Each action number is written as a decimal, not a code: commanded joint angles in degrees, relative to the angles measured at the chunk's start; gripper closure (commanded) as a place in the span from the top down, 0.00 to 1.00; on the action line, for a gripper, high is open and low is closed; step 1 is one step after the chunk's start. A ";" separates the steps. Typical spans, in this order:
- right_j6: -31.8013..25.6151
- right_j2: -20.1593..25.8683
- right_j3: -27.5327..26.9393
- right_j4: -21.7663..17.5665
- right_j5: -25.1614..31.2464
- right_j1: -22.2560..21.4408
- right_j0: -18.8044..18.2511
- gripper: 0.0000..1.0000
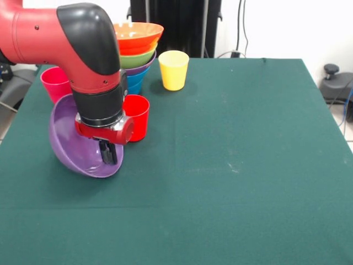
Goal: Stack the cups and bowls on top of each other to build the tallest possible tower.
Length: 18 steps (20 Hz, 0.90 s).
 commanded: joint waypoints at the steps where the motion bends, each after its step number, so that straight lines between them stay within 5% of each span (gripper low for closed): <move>1: -6.31 -1.35 0.70 -5.62 -3.91 3.77 1.35 0.00; 11: -4.76 -1.91 0.51 -5.84 -5.41 3.26 2.04 0.00; 12: -5.54 -1.59 0.54 -5.46 -4.48 3.35 1.85 1.00; 18: -6.97 -1.17 1.56 -5.46 -4.45 2.99 1.25 1.00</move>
